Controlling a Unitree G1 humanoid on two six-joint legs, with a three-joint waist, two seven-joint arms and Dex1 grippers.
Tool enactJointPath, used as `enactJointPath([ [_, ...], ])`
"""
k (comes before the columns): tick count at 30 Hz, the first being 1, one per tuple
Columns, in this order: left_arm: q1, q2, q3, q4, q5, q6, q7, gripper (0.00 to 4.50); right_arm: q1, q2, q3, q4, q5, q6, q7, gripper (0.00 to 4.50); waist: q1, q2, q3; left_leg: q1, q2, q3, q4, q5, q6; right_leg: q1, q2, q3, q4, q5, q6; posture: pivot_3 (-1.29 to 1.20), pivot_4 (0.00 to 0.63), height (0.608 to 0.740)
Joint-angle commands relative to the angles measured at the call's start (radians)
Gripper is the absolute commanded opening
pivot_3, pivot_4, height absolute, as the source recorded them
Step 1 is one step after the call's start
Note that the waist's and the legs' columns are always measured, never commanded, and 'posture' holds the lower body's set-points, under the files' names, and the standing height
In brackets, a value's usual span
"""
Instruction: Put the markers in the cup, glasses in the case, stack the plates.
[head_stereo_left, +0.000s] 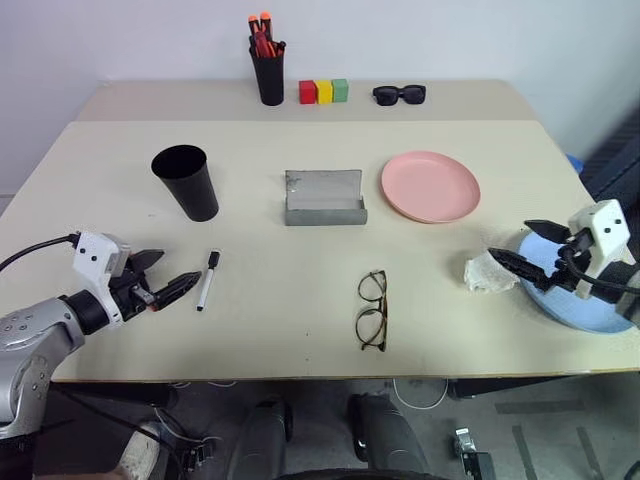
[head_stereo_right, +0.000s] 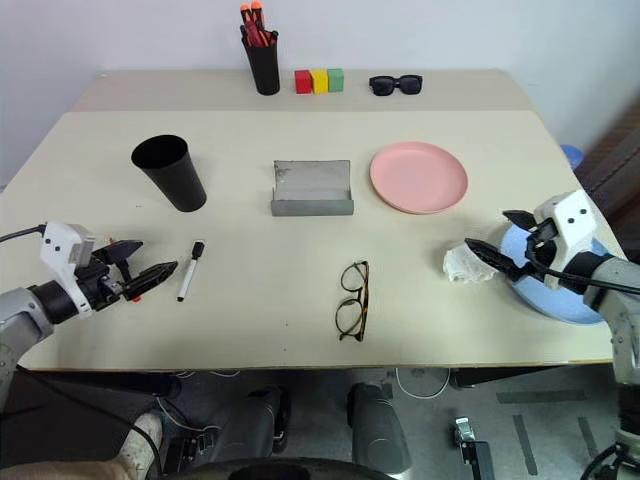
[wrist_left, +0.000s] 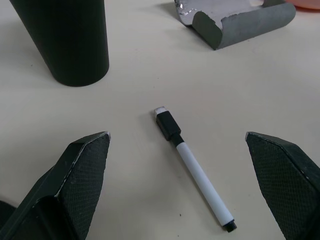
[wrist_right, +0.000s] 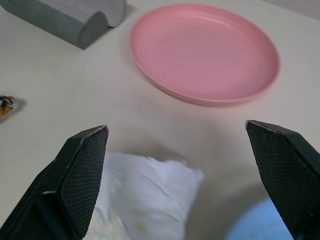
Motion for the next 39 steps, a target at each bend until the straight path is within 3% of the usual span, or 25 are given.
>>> enactJointPath([
  [1,-0.003,-0.007,0.036,-0.04,-0.026,0.003,0.018,4.47,-0.03,-0.001,-0.006,-0.015,0.005,-0.01,-0.008,4.5,0.002,0.0,0.0,0.0,0.0,0.0,0.0,0.0,0.0,0.0,0.0,0.0,0.0,0.0,0.0,0.0,0.15,0.74],
  [12,-0.039,-0.039,0.021,-0.053,-0.009,0.009,0.12,4.47,-0.058,0.049,0.056,-0.081,0.005,-0.006,-0.047,4.5,0.001,0.0,0.0,0.0,0.0,0.0,0.0,0.0,0.0,0.0,0.0,0.0,0.0,0.0,0.0,0.0,0.15,0.74],
  [19,-0.087,-0.074,0.02,-0.071,0.009,0.089,0.28,4.47,-0.148,0.19,0.228,-0.202,-0.006,0.02,-0.124,4.5,-0.001,0.0,0.0,0.001,0.0,-0.001,0.0,0.0,0.0,0.0,0.001,0.0,0.001,0.001,0.0,0.0,0.15,0.74],
  [24,-0.12,-0.089,0.062,-0.081,-0.018,0.246,0.403,4.47,-0.192,0.267,0.357,-0.295,-0.003,0.058,-0.138,4.5,0.001,0.0,0.0,0.0,0.0,-0.001,0.0,0.0,0.0,0.0,0.001,0.0,0.001,0.001,0.002,0.0,0.15,0.74],
  [30,-0.264,-0.14,0.094,-0.067,0.046,0.482,0.687,4.47,-0.211,0.336,0.498,-0.357,-0.022,0.063,-0.139,4.5,0.003,-0.002,0.0,0.0,-0.001,-0.003,0.001,0.0,0.0,0.001,0.001,-0.001,0.001,0.002,0.003,0.0,0.15,0.74],
  [39,-0.438,-0.253,0.147,-0.006,0.116,0.828,0.856,4.47,-0.276,0.505,0.67,-0.217,-0.176,-0.043,-0.195,4.5,-0.002,-0.003,-0.001,0.001,-0.001,-0.005,0.0,0.0,-0.001,0.001,0.001,-0.003,0.002,0.003,0.005,0.0,0.15,0.74],
])
